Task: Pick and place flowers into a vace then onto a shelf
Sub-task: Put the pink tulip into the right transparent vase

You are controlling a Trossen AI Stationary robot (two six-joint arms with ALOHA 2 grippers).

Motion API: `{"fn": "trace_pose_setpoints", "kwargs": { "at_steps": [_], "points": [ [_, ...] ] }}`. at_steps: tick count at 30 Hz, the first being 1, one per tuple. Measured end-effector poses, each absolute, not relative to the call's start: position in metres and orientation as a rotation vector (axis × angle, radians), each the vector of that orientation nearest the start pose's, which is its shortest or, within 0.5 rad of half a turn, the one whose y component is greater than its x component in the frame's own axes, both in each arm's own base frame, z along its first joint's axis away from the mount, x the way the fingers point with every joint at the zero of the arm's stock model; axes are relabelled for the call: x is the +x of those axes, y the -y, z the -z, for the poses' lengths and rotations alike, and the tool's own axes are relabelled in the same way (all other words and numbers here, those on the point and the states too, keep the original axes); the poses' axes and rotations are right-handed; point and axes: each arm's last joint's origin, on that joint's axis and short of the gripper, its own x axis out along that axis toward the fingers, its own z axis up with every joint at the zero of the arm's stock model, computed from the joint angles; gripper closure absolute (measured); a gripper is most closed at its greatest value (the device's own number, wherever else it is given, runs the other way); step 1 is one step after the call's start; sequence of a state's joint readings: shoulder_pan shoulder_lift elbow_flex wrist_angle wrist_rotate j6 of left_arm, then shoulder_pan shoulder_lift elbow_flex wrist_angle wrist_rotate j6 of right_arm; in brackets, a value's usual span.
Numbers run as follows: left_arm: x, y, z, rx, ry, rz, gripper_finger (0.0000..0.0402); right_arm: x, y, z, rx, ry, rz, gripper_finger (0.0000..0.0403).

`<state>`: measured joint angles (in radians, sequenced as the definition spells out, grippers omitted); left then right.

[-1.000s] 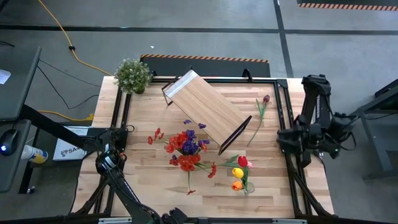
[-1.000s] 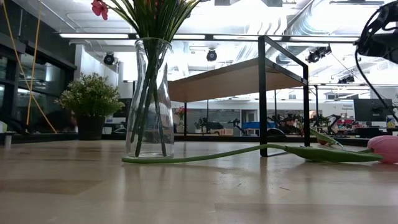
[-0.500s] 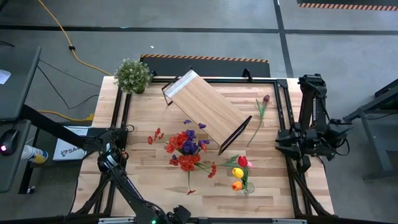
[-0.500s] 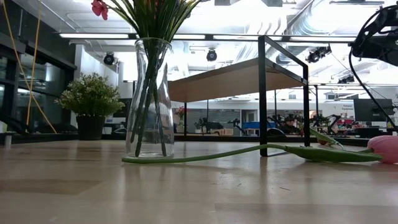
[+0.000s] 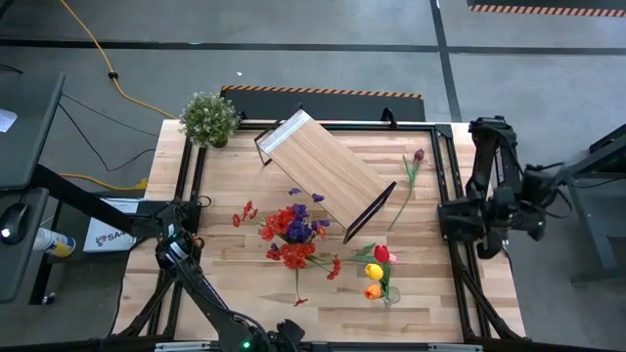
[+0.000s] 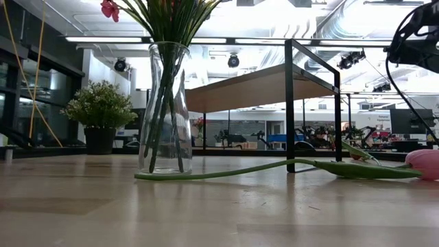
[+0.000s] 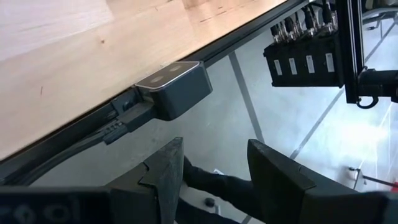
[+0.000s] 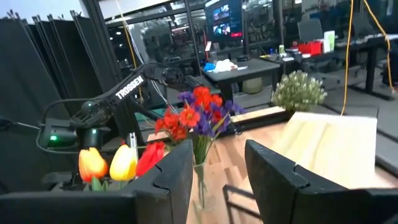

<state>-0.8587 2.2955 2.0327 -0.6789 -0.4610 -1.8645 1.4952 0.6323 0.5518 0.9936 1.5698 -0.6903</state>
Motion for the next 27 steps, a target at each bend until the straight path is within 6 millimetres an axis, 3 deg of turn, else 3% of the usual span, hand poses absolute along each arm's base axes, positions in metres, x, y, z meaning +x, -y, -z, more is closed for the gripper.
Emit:
{"fn": "trace_pose_setpoints", "kwargs": {
  "at_steps": [17, 27],
  "points": [
    [0.339, 0.371, -0.22, -1.171, -0.775, -0.404, 0.019, 0.036, -0.081, -0.392, 0.139, 0.006, 0.087, 0.0265],
    [0.339, 0.371, -0.22, -1.172, -0.772, -0.404, 0.019, 0.05, -0.112, -0.399, -0.104, -0.01, 0.185, 0.0265]
  ]
}}
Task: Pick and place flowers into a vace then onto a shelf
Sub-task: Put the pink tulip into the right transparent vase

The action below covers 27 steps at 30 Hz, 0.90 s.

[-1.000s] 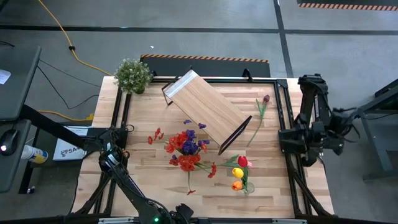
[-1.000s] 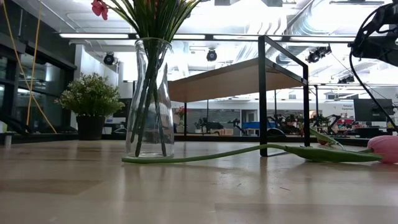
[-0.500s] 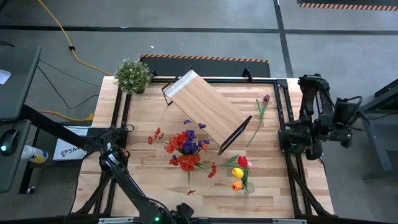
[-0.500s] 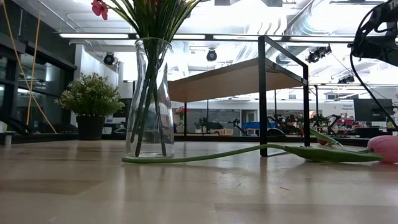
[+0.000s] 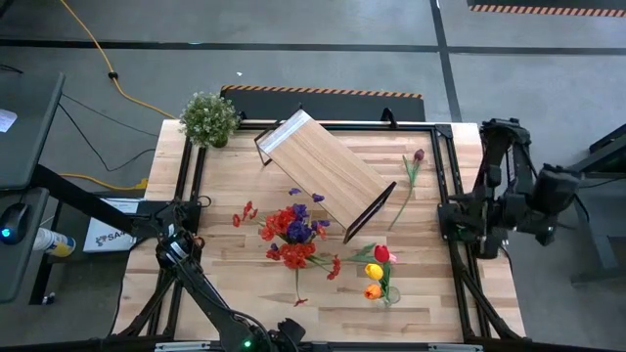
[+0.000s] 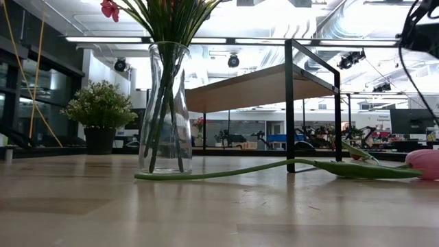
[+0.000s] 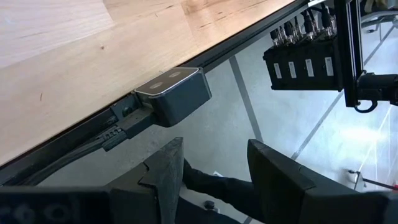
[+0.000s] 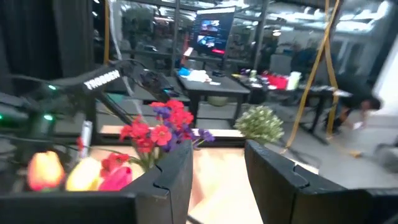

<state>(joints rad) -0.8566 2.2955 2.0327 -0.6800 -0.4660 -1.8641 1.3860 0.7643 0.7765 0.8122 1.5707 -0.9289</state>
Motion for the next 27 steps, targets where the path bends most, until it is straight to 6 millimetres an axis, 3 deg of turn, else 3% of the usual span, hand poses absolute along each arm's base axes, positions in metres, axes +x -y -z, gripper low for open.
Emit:
{"fn": "trace_pose_setpoints", "kwargs": {
  "at_steps": [7, 13, 20, 27],
  "points": [
    [0.339, 0.371, -0.22, -1.17, -0.773, -0.406, 0.019, 0.076, -0.127, -0.417, -0.277, -0.042, 0.335, 0.0265],
    [0.339, 0.371, -0.22, -1.152, -0.776, -0.397, 0.019, 0.102, -0.125, -0.424, -0.398, -0.095, 0.488, 0.0265],
    [0.339, 0.371, -0.22, -1.146, -0.777, -0.393, 0.019, 0.122, -0.099, -0.421, -0.502, -0.174, 0.676, 0.0265],
    [0.338, 0.371, -0.22, -1.138, -0.778, -0.389, 0.019, 0.122, -0.063, -0.419, -0.589, -0.269, 0.839, 0.0265]
  ]
}}
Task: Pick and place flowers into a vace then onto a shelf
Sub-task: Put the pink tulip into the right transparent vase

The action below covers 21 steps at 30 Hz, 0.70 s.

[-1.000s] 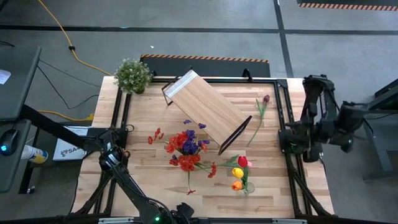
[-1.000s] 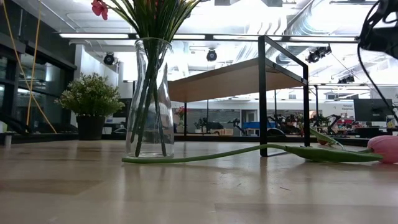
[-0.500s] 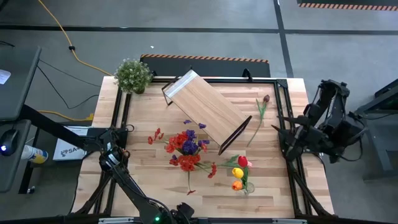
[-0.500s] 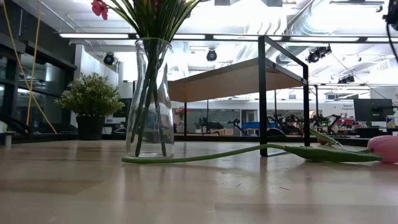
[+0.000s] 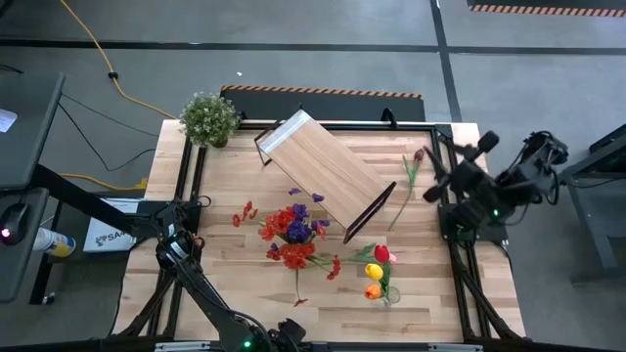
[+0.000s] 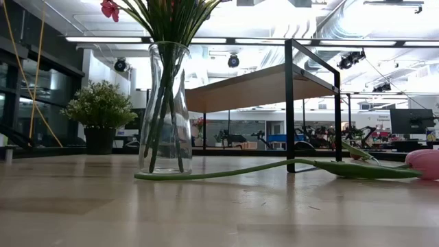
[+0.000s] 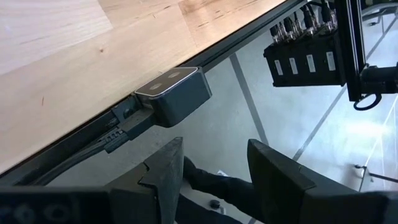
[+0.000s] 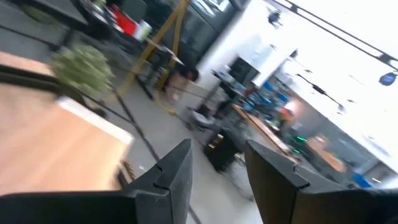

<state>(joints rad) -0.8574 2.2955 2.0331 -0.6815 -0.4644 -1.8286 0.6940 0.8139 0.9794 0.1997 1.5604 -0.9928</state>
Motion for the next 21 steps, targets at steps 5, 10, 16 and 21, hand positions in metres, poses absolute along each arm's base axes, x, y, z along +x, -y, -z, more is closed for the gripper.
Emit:
{"fn": "trace_pose_setpoints", "kwargs": {
  "at_steps": [5, 10, 16, 21],
  "points": [
    [0.338, 0.371, -0.22, -1.14, -0.781, -0.388, 0.019, 0.106, -0.038, -0.421, -0.592, -0.302, 0.921, 0.0265],
    [0.339, 0.371, -0.22, -1.143, -0.78, -0.389, 0.019, 0.082, -0.019, -0.422, -0.574, -0.303, 0.95, 0.0265],
    [0.339, 0.372, -0.22, -1.171, -0.773, -0.391, 0.019, 0.061, -0.006, -0.421, -0.577, -0.281, 0.919, 0.0284],
    [0.34, 0.373, -0.222, -1.206, -0.762, -0.379, 0.019, 0.061, -0.009, -0.414, -0.613, -0.257, 0.833, 0.0324]
  ]
}}
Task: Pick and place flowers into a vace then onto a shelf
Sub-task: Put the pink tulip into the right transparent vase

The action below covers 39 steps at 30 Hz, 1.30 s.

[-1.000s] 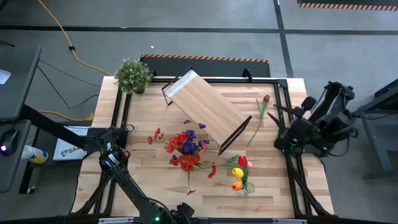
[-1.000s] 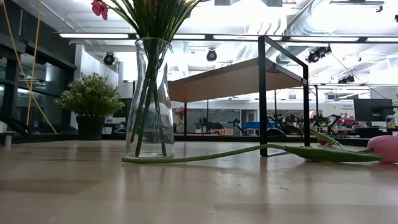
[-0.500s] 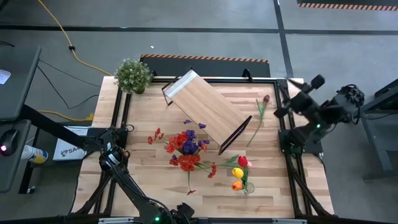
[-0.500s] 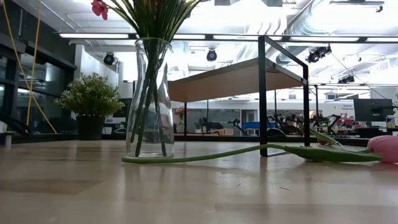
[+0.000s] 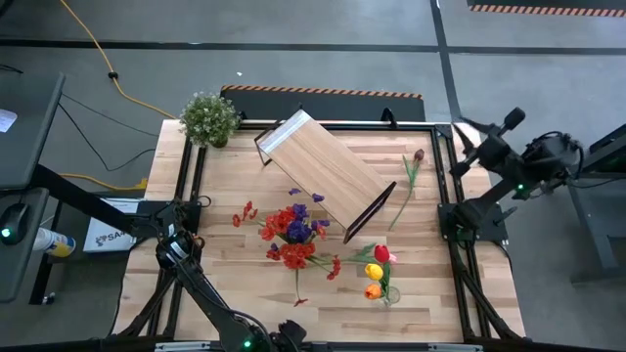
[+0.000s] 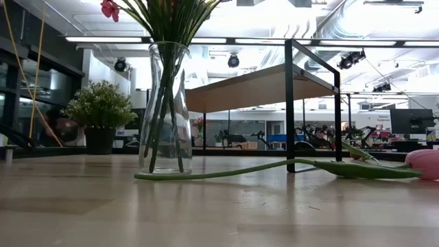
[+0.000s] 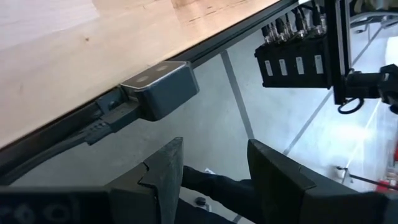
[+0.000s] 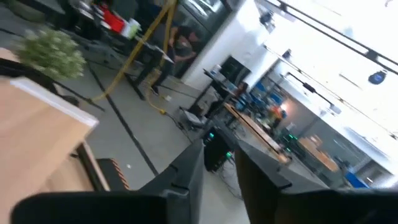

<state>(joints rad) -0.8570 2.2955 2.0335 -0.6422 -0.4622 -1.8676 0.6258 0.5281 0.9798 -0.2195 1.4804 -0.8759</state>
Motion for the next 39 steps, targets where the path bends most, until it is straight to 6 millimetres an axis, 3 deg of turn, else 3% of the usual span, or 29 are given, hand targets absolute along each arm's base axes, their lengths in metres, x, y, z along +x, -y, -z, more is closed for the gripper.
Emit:
{"fn": "trace_pose_setpoints", "kwargs": {
  "at_steps": [3, 8, 15, 24, 33, 39],
  "points": [
    [0.341, 0.374, -0.223, -1.219, -0.756, -0.369, 0.019, 0.067, -0.014, -0.406, -0.617, -0.224, 0.735, 0.034],
    [0.342, 0.374, -0.223, -1.25, -0.75, -0.378, 0.019, 0.078, -0.025, -0.385, -0.549, -0.209, 0.422, 0.0342],
    [0.344, 0.372, -0.224, -1.258, -0.745, -0.379, 0.019, 0.082, -0.028, -0.356, -0.407, -0.409, 0.152, 0.0331],
    [0.349, 0.368, -0.224, -1.259, -0.744, -0.384, 0.019, 0.088, -0.038, -0.344, -0.108, -0.579, -0.179, 0.0331],
    [0.349, 0.368, -0.224, -1.255, -0.747, -0.381, 0.019, 0.119, -0.06, -0.324, -0.048, -0.846, -0.33, 0.0331],
    [0.349, 0.368, -0.224, -1.25, -0.748, -0.379, 0.019, 0.139, -0.071, -0.31, -0.139, -0.947, -0.38, 0.0331]
  ]
}}
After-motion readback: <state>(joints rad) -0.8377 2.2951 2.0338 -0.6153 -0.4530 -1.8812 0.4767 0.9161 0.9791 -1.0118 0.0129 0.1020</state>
